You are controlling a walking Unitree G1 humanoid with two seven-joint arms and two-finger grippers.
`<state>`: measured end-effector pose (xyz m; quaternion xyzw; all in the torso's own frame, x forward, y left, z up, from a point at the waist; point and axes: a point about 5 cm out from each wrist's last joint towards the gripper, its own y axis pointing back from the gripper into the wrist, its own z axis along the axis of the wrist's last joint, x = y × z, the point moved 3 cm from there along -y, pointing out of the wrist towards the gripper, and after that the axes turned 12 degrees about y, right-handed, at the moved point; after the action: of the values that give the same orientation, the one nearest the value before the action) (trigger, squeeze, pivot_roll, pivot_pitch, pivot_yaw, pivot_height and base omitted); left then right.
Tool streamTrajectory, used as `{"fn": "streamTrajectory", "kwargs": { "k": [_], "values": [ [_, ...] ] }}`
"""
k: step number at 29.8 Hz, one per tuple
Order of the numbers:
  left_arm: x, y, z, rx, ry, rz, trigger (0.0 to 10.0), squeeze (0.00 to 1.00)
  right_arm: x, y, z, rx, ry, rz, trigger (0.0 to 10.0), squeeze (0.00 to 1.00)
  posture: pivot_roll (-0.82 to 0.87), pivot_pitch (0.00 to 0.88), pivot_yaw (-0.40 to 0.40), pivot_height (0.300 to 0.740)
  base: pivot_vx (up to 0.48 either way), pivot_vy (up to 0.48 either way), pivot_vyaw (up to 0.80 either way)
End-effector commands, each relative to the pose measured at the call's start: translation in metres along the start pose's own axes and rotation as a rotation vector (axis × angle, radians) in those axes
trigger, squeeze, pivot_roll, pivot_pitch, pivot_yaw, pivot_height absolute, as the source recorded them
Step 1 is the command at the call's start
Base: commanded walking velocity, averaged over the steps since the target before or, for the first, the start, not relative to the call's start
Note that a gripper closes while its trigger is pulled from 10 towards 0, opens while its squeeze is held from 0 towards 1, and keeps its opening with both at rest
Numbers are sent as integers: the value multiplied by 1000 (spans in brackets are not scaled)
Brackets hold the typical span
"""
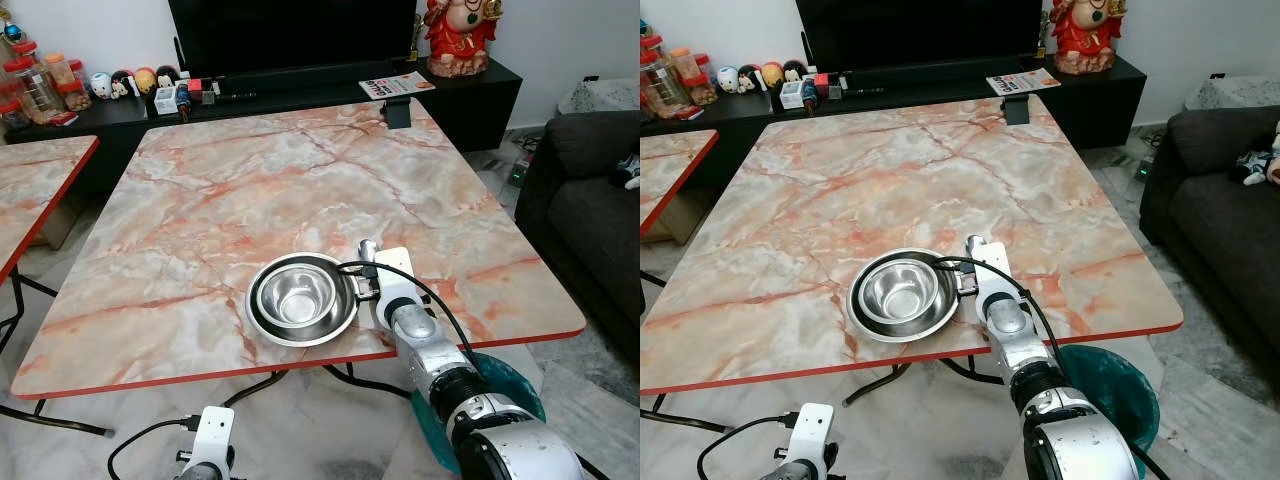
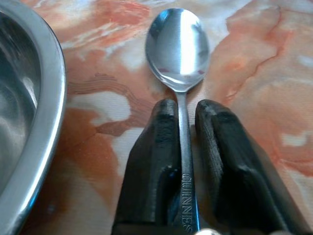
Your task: Setting the table
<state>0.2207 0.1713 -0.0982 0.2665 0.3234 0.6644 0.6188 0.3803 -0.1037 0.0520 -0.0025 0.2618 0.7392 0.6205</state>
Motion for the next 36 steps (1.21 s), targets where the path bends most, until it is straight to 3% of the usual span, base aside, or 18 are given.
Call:
{"fn": "streamTrajectory", "kwargs": {
  "k": [1, 10, 11, 15, 28, 36],
  "values": [
    [3, 0, -2, 12, 4, 7, 10000, 0, 3, 1, -7, 24, 1, 10, 10000, 1000, -67, 2, 76, 740, 0, 0, 0],
    [3, 0, -1, 10, 6, 8, 10000, 0, 2, 1, -7, 24, 11, 5, 10000, 1000, -66, 0, 74, 740, 0, 0, 0],
    [3, 0, -1, 10, 6, 8, 10000, 0, 2, 1, -5, 16, 17, -2, 10000, 0, -65, 0, 75, 740, 0, 0, 0],
    [4, 0, -1, 9, 5, 10, 10000, 0, -3, 1, 6, -44, 55, -40, 10000, 0, -65, 0, 75, 740, 0, 0, 0],
    [4, 0, 0, 4, 0, 9, 10000, 0, -12, 12, 60, -389, -87, -133, 10000, 0, -66, 0, 80, 740, 0, 0, 0],
    [3, 0, 0, 2, 18, 5, 10000, 0, -11, 19, 66, -467, -91, -141, 10000, 0, -66, 1, 78, 740, 0, 0, 0]
  ]
}}
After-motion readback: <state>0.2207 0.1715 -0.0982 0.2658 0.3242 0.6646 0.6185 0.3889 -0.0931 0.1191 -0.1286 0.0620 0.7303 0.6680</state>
